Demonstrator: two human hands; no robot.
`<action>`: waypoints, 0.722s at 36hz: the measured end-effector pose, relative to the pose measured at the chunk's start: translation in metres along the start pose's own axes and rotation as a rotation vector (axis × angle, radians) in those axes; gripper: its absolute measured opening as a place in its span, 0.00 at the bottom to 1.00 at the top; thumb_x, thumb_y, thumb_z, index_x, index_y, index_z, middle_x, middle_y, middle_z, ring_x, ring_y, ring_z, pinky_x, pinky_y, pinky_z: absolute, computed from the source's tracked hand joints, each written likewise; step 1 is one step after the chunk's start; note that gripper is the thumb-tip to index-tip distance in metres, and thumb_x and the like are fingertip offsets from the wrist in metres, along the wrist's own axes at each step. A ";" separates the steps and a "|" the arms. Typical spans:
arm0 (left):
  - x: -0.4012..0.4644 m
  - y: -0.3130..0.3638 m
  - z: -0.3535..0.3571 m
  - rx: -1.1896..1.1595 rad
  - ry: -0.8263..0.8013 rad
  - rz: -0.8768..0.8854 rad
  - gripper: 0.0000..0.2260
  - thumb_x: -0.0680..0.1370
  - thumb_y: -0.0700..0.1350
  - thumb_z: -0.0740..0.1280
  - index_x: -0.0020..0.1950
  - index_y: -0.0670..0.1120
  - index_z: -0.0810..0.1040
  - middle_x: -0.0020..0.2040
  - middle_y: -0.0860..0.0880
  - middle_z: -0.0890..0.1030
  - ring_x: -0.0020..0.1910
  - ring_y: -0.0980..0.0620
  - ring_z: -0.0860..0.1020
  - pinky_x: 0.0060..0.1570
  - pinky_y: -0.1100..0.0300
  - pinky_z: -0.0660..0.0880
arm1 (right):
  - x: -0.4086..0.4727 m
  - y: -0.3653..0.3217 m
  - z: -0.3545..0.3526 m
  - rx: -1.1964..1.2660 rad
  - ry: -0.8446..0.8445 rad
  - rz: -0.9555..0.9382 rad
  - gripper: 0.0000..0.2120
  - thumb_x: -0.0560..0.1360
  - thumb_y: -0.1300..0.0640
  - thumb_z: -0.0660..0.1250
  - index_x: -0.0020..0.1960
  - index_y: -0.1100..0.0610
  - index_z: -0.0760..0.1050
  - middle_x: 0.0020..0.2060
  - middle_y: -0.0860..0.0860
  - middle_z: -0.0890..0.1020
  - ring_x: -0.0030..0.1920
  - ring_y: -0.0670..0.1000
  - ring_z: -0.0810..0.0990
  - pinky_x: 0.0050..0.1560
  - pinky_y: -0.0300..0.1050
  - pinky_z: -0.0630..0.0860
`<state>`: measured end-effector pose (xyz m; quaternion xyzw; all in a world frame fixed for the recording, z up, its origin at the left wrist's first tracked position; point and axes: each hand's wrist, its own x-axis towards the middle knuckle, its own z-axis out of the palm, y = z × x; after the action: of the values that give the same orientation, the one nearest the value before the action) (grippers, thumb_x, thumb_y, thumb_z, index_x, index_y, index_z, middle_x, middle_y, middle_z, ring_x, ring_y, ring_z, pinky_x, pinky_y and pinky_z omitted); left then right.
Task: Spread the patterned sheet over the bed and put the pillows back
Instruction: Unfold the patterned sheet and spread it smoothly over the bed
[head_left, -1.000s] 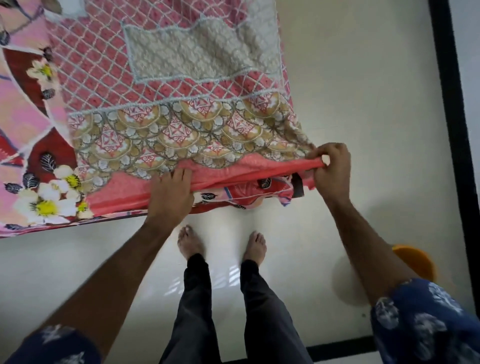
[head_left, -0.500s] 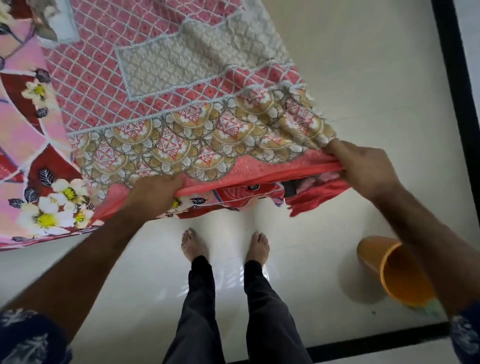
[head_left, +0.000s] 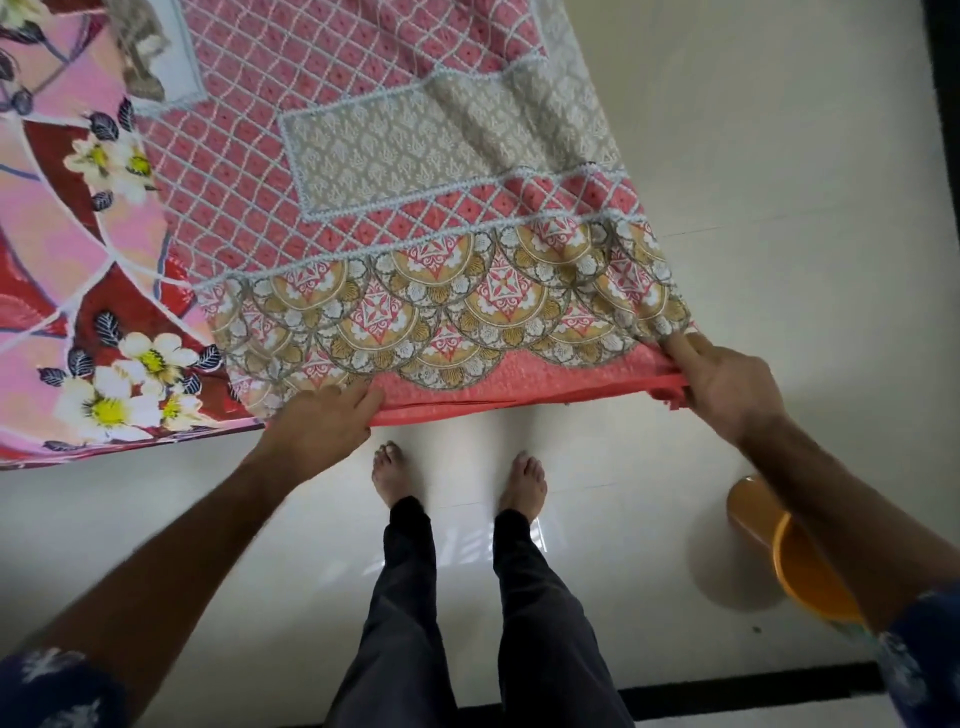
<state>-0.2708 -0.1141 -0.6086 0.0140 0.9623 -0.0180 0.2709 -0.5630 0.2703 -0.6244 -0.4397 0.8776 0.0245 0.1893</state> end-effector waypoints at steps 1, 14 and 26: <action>-0.002 -0.003 -0.002 0.008 -0.001 0.010 0.27 0.63 0.42 0.81 0.53 0.43 0.68 0.40 0.43 0.78 0.28 0.41 0.76 0.21 0.58 0.67 | 0.000 -0.001 0.003 -0.002 -0.015 0.020 0.23 0.68 0.56 0.79 0.58 0.55 0.72 0.47 0.53 0.80 0.37 0.61 0.82 0.27 0.46 0.72; -0.016 -0.010 0.000 0.096 -0.074 0.062 0.35 0.63 0.35 0.75 0.70 0.45 0.72 0.55 0.46 0.81 0.40 0.46 0.81 0.30 0.56 0.68 | 0.004 -0.025 0.027 0.024 -0.137 0.118 0.27 0.73 0.63 0.70 0.71 0.55 0.69 0.55 0.57 0.83 0.48 0.63 0.82 0.38 0.55 0.81; -0.048 -0.043 0.050 -0.870 0.529 -0.886 0.10 0.77 0.44 0.67 0.57 0.44 0.78 0.55 0.45 0.77 0.55 0.47 0.75 0.52 0.55 0.74 | 0.078 -0.189 0.020 0.196 -0.324 -0.221 0.14 0.79 0.60 0.65 0.63 0.52 0.78 0.51 0.49 0.84 0.50 0.51 0.83 0.46 0.43 0.78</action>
<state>-0.2049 -0.1604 -0.6251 -0.4882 0.8308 0.2658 -0.0259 -0.4511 0.0995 -0.6469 -0.5031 0.7803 -0.0117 0.3713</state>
